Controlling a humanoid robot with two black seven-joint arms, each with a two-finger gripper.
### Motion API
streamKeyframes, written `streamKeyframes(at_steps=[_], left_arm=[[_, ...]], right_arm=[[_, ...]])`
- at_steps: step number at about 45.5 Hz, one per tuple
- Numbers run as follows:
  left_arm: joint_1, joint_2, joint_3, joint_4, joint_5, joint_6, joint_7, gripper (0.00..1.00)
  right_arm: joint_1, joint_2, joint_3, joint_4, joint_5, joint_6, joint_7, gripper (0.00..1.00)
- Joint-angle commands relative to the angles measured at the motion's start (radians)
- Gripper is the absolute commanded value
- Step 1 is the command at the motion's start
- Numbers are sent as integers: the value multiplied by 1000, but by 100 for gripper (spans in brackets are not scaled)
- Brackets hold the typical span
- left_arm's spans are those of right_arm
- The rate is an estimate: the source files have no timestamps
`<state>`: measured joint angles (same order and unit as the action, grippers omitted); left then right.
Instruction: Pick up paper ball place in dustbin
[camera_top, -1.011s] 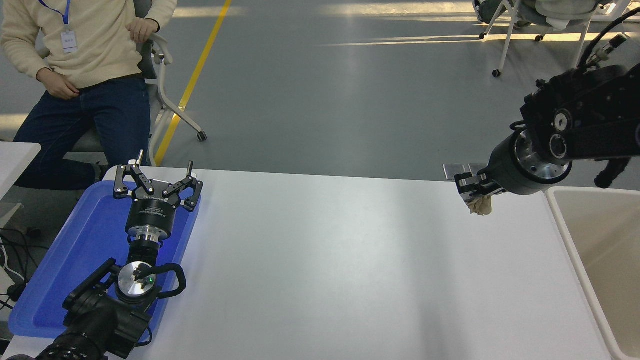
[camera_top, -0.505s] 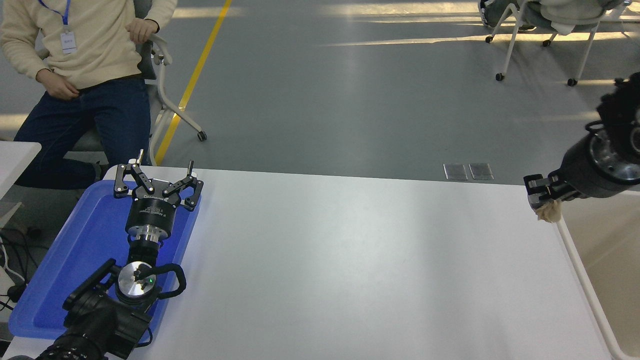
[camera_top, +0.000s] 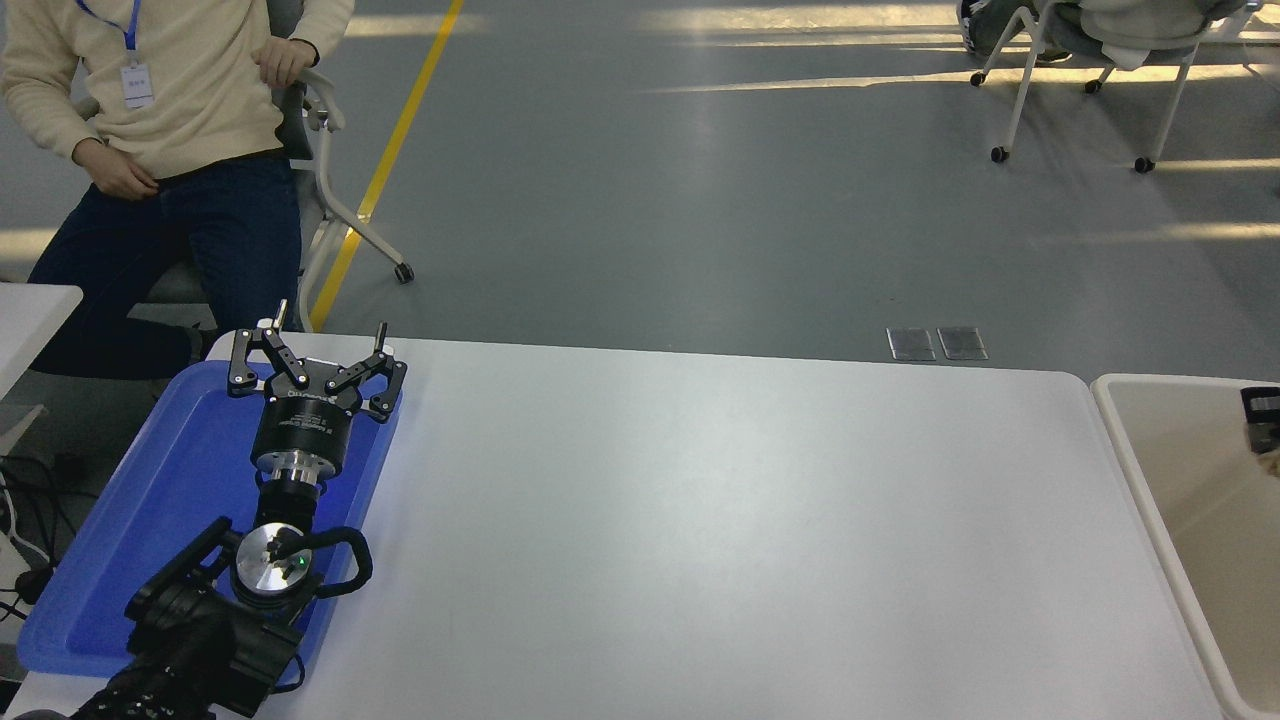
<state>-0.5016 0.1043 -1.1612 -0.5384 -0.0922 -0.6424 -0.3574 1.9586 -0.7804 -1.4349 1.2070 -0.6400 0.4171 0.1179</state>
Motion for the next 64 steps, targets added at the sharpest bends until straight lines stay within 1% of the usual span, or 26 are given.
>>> streamKeyframes(at_steps=[1, 5, 9, 29, 40, 45, 53, 58, 64], left_arm=[[0, 0, 0, 0, 0, 0, 0, 100], [0, 0, 0, 0, 0, 0, 0, 100], [0, 0, 0, 0, 0, 0, 0, 100], [0, 0, 0, 0, 0, 1, 0, 100], [0, 0, 0, 0, 0, 1, 0, 100], [0, 0, 0, 0, 0, 1, 0, 100], [0, 0, -2, 0, 0, 1, 0, 100], [0, 0, 0, 0, 0, 1, 0, 100], [0, 0, -2, 0, 0, 1, 0, 100]], right_arm=[[-179, -34, 8, -207, -13, -8, 62, 23], [-253, -34, 28, -276, -12, -14, 77, 23], [-340, -33, 79, -346, -4, -14, 82, 23], [-722, -17, 349, -647, 2, -34, 82, 23], [-923, 69, 464, -826, 7, -69, 80, 23], [-1023, 90, 516, -889, 54, -110, 78, 24], [-1144, 154, 524, -1014, 143, -162, 77, 24], [-1221, 200, 524, -1087, 203, -212, 77, 28], [-1254, 220, 525, -1103, 229, -228, 74, 28]])
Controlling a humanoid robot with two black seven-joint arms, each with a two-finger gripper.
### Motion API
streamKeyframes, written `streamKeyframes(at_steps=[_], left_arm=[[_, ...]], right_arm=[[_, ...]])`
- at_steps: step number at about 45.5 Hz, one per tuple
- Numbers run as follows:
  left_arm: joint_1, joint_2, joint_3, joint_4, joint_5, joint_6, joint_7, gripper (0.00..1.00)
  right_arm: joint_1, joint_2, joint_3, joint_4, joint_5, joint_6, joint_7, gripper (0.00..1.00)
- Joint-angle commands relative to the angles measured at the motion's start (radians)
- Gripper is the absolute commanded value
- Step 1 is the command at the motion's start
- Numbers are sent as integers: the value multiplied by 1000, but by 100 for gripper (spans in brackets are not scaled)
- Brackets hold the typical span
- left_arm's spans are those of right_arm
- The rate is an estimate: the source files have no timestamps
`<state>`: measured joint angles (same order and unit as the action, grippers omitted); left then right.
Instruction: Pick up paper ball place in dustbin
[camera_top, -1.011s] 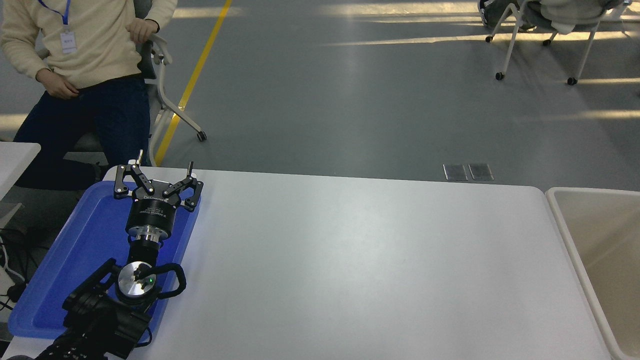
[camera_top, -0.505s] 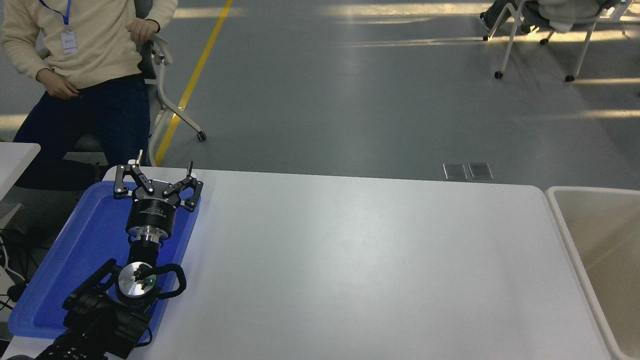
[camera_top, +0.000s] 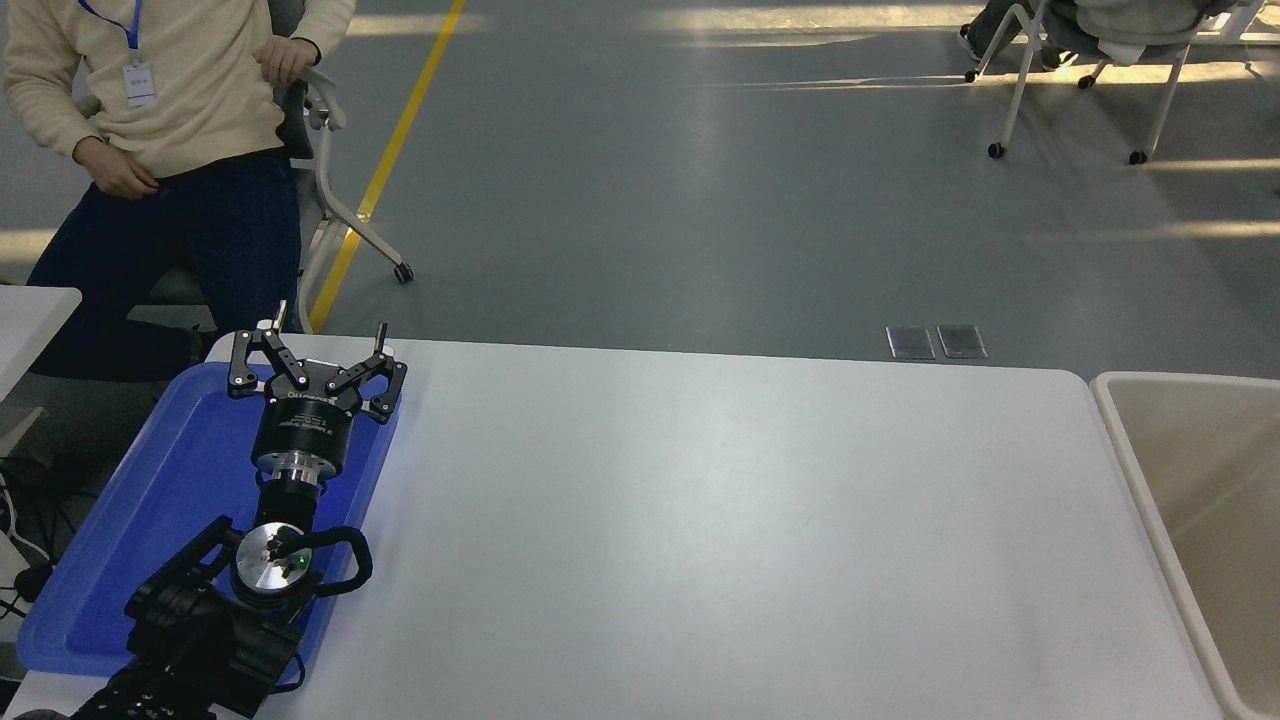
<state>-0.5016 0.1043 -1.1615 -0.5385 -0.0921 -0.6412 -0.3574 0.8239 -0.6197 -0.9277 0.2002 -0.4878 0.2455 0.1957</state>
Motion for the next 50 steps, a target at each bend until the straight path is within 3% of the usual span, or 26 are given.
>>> streamKeyframes(at_steps=[1, 11, 14, 17, 21, 33, 50], left_arm=[[0, 0, 0, 0, 0, 0, 0, 100], [0, 0, -1, 0, 0, 0, 0, 100], [0, 0, 0, 0, 0, 0, 0, 100], [0, 0, 0, 0, 0, 0, 0, 100], [0, 0, -1, 0, 0, 0, 0, 100], [0, 0, -1, 0, 0, 0, 0, 100], [0, 0, 0, 0, 0, 0, 0, 100]], right_arm=[[-120, 61, 20, -96, 78, -58, -4, 28], [-155, 89, 55, -97, 78, -104, -7, 39], [-158, 91, 67, -97, 80, -107, -7, 59], [-160, 95, 93, -96, 81, -109, -7, 63], [-167, 97, 127, -96, 81, -109, -7, 81], [-169, 95, 151, -99, 97, -110, -7, 92], [-121, 87, 244, -107, 120, -92, -2, 96]])
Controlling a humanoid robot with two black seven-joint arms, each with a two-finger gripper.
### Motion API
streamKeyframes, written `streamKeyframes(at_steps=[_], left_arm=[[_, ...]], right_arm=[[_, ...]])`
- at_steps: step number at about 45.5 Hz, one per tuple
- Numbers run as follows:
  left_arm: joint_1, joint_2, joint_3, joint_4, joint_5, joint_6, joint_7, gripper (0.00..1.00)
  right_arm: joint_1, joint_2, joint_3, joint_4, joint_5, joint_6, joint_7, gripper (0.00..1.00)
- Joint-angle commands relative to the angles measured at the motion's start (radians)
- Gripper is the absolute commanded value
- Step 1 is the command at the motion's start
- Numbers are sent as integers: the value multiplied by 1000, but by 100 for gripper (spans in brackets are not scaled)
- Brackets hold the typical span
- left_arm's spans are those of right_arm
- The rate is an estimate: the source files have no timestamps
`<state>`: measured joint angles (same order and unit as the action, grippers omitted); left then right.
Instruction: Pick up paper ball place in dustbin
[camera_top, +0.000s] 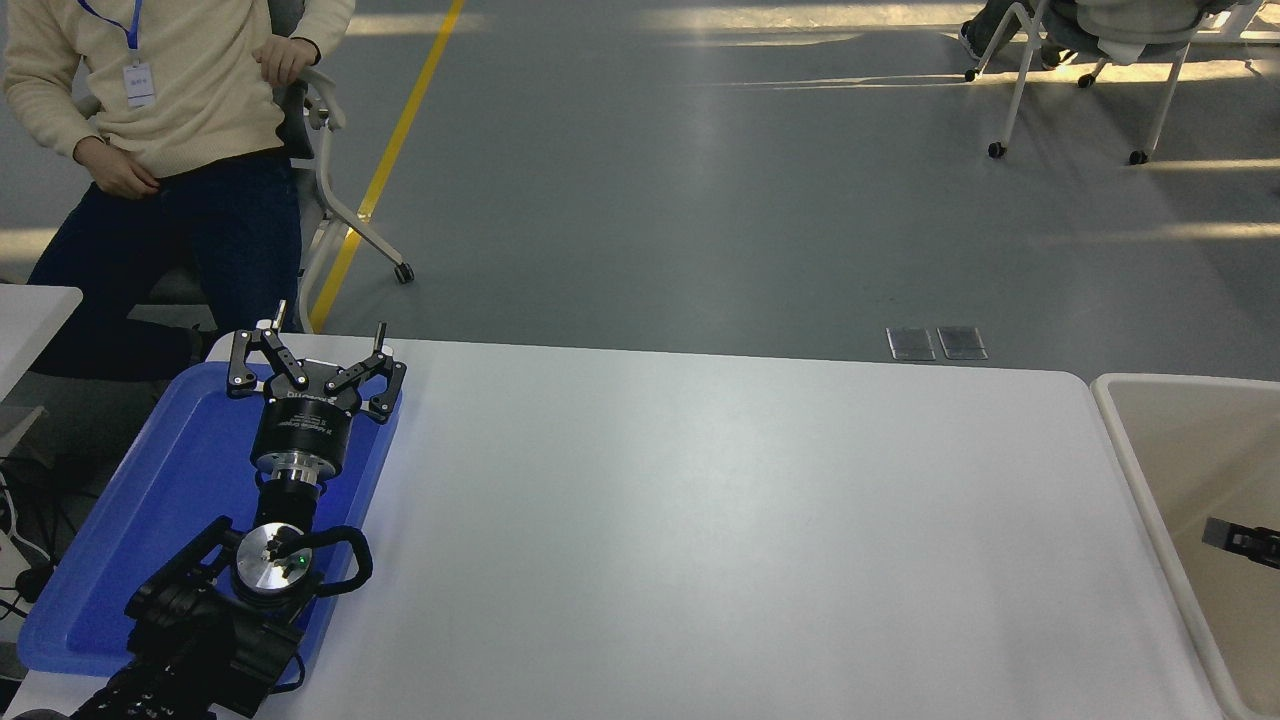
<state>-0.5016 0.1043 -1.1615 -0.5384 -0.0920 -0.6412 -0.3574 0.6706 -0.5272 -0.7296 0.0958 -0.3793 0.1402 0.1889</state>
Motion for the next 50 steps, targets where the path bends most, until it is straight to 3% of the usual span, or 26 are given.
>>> streamKeyframes(at_steps=[1, 30, 50], left_arm=[[0, 0, 0, 0, 0, 0, 0, 100], [0, 0, 0, 0, 0, -2, 0, 100], [0, 0, 0, 0, 0, -2, 0, 100]], right_arm=[[34, -7, 45, -4, 11, 13, 4, 96], [176, -13, 41, 30, -6, 65, 11, 97], [326, -79, 193, 216, 0, 53, 3, 100]])
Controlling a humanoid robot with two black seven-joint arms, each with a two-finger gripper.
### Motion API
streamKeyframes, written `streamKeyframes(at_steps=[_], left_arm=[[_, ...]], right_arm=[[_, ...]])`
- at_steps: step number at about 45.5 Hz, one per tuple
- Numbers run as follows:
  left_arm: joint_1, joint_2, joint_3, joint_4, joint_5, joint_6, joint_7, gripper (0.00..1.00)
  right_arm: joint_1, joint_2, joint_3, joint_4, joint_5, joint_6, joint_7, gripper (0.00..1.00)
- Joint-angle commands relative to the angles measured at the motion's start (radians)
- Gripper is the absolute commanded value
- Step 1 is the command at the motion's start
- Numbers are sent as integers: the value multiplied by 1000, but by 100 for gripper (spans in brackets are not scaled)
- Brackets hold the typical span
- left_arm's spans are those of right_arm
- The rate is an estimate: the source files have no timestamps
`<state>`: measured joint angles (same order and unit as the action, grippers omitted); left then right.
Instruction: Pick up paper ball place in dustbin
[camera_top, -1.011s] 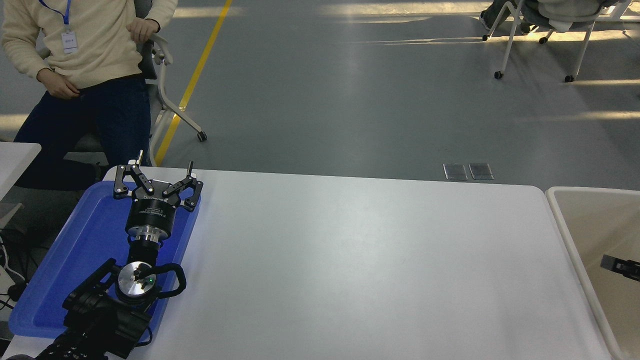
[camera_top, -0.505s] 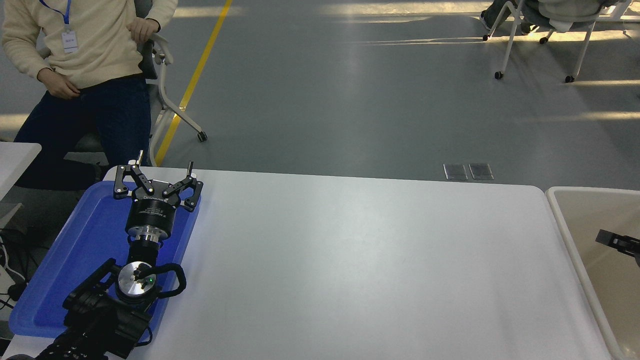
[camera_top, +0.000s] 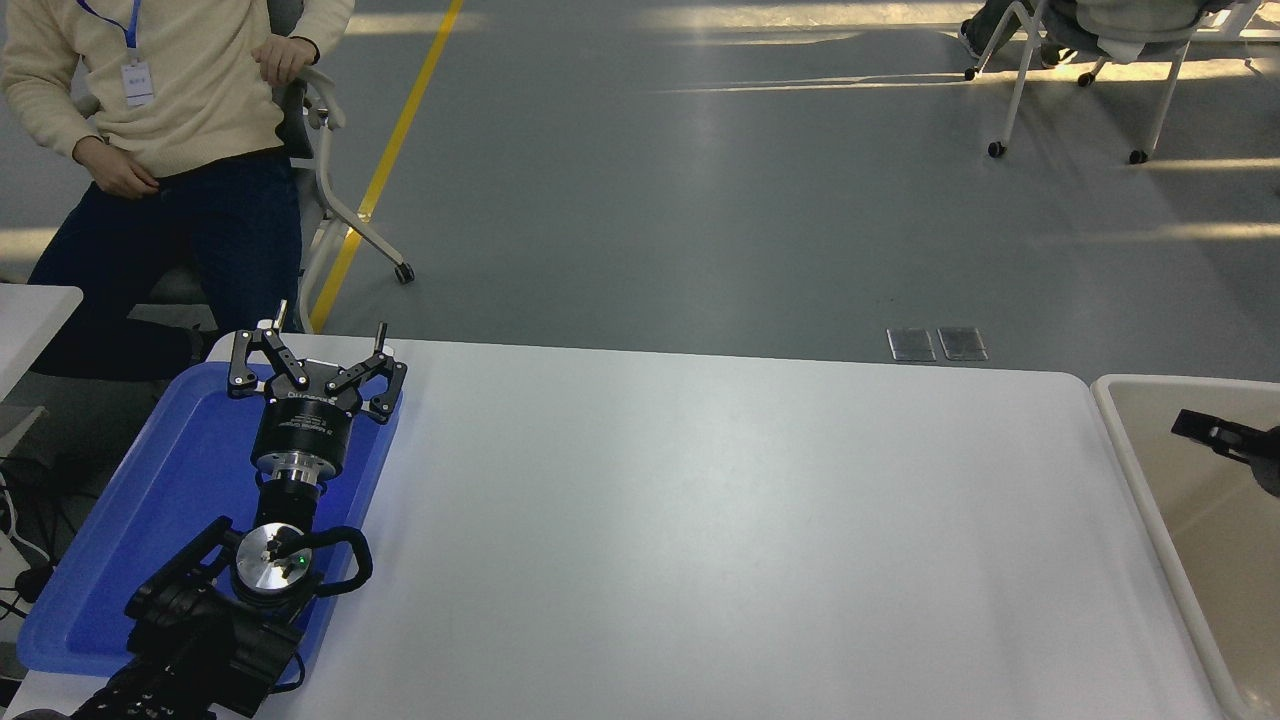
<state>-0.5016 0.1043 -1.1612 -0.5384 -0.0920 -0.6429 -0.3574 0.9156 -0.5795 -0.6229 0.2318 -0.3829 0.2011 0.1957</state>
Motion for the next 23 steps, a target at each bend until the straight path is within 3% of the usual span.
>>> streamKeyframes(at_steps=[1, 23], left_arm=[[0, 0, 0, 0, 0, 0, 0, 100], [0, 0, 0, 0, 0, 0, 0, 100]], right_arm=[[86, -26, 103, 80, 7, -9, -4, 100], [71, -26, 693, 198, 19, -6, -5, 100]])
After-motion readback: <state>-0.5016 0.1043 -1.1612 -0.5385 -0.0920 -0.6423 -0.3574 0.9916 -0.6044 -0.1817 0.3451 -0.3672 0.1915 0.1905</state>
